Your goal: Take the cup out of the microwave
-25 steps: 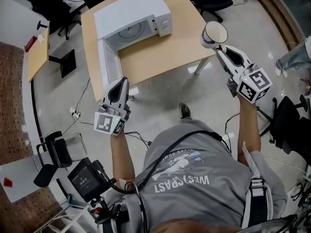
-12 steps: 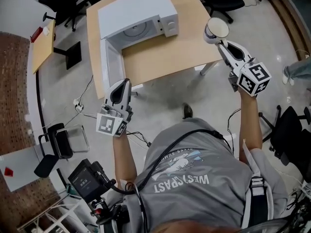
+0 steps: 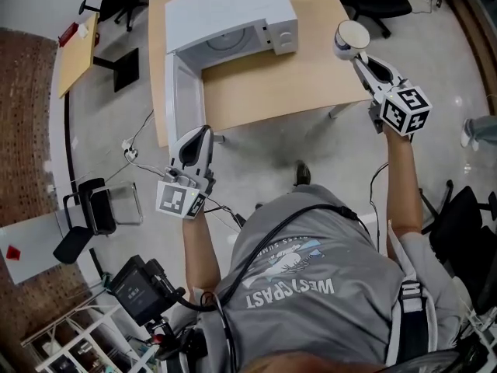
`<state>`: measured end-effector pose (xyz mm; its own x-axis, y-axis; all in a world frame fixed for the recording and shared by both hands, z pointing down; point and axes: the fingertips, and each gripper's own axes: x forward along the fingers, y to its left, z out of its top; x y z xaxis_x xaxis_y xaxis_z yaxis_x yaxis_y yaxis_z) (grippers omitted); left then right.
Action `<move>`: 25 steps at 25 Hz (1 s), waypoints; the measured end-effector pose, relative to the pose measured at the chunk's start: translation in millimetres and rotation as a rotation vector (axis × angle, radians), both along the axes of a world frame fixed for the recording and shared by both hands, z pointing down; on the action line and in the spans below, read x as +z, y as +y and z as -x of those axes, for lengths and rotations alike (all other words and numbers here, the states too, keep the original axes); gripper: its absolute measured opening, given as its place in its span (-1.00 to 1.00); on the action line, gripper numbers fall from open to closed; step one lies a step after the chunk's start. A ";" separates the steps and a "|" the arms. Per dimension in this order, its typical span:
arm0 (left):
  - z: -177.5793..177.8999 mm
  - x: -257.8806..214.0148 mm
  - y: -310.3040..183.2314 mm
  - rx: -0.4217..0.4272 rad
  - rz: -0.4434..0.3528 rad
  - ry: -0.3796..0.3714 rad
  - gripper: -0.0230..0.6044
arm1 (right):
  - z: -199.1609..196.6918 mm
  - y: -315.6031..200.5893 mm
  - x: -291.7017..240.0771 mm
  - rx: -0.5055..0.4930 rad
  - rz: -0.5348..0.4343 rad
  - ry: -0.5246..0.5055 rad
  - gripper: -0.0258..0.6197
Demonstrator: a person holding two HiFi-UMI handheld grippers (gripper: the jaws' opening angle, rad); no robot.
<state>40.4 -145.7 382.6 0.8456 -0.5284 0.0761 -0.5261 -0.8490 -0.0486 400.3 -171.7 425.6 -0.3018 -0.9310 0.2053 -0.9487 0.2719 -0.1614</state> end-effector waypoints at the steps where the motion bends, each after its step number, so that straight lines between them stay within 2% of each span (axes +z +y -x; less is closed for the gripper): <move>1: -0.4 0.6 0.2 -0.006 0.002 -0.003 -0.79 | -2.9 -5.2 5.8 0.000 0.008 0.000 -0.70; 8: 1.5 5.7 0.7 -0.049 0.013 -0.032 -0.79 | -20.8 -38.3 46.8 -0.003 0.064 -0.006 -0.70; 25: 4.1 20.6 -6.7 -0.093 0.069 -0.093 -0.79 | -47.5 -116.3 121.1 0.018 0.122 -0.009 -0.70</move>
<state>36.3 -152.4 403.2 0.7809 -0.5949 0.1904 -0.5986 -0.7998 -0.0437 447.7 -288.0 546.7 -0.2877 -0.9046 0.3146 -0.9516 0.2327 -0.2010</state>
